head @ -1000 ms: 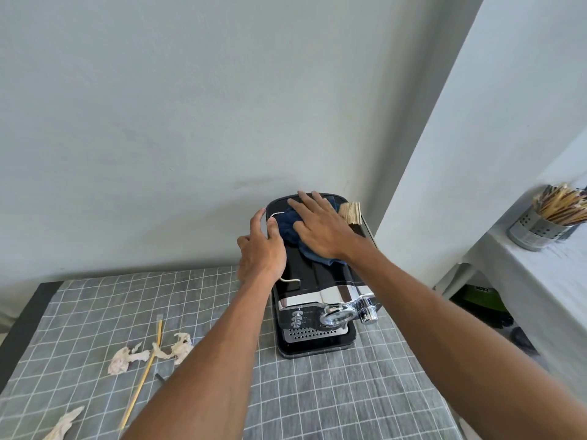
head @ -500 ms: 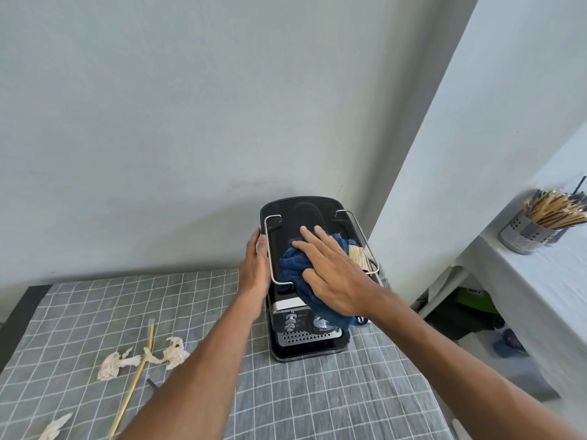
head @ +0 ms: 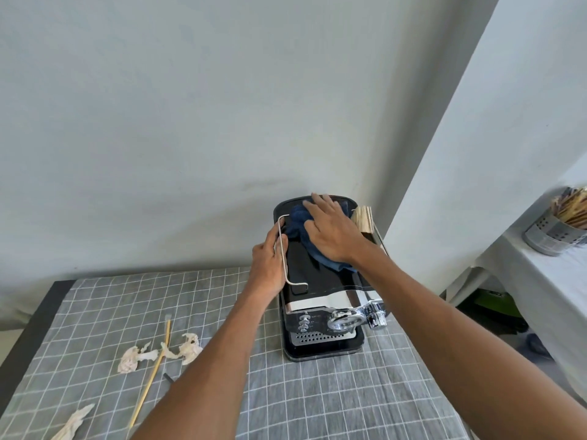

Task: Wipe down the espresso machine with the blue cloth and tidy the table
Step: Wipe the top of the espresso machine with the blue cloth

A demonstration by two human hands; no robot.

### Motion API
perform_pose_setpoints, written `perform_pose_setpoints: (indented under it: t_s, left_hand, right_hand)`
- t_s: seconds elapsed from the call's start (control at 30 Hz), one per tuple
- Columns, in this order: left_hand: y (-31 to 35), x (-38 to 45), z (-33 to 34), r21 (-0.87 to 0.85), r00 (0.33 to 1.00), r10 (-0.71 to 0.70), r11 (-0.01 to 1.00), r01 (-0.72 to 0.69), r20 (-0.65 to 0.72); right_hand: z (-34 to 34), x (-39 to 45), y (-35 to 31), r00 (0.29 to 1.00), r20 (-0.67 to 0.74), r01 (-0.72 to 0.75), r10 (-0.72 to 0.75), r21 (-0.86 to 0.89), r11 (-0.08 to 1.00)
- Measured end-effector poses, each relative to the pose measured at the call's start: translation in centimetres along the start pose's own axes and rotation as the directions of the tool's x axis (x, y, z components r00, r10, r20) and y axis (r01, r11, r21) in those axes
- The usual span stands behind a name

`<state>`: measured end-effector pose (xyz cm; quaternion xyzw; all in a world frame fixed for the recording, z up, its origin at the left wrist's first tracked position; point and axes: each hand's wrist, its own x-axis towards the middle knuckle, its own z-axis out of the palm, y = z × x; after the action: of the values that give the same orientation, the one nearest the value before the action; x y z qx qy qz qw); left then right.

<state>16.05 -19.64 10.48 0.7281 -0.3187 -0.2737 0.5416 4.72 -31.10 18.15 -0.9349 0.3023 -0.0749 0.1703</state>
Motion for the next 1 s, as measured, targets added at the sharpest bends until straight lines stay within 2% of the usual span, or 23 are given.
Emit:
perform_pose_setpoints:
  t_s: [0.17, 0.3, 0.47, 0.57, 0.83, 0.9, 1.0]
  left_hand:
    - [-0.3, 0.2, 0.2, -0.063, 1.000, -0.015, 0.998, 0.015, 0.004]
    - [-0.6, 0.4, 0.4, -0.157, 1.000, -0.002, 0.988, 0.002, -0.006]
    - [-0.6, 0.6, 0.7, -0.200, 1.000, -0.026, 0.979, 0.026, 0.005]
    - [-0.6, 0.5, 0.4, -0.158, 1.000, -0.015, 0.987, 0.015, 0.001]
    - [-1.1, 0.4, 0.3, -0.098, 0.999, 0.038, 0.994, -0.041, -0.024]
    - [-0.7, 0.1, 0.5, -0.118, 0.999, 0.039, 0.992, -0.042, -0.025]
    - [-0.4, -0.1, 0.5, -0.120, 1.000, 0.017, 0.993, -0.019, -0.025]
  right_hand:
    - [0.5, -5.4, 0.4, 0.994, 0.024, 0.106, -0.107, 0.017, 0.994]
    - [-0.6, -2.6, 0.9, 0.989, 0.081, 0.126, -0.123, -0.043, 0.991]
    - [-1.4, 2.8, 1.3, 0.995, 0.085, -0.046, 0.044, 0.018, 0.999]
    - [-0.8, 3.2, 0.8, 0.996, 0.037, -0.084, 0.084, 0.010, 0.996]
    - [0.6, -6.1, -0.2, 0.994, -0.007, 0.106, -0.107, -0.006, 0.994]
    - [0.9, -8.5, 0.0, 0.992, 0.004, 0.122, -0.122, -0.016, 0.992]
    - [0.3, -7.9, 0.7, 0.996, 0.052, 0.076, -0.074, -0.046, 0.996]
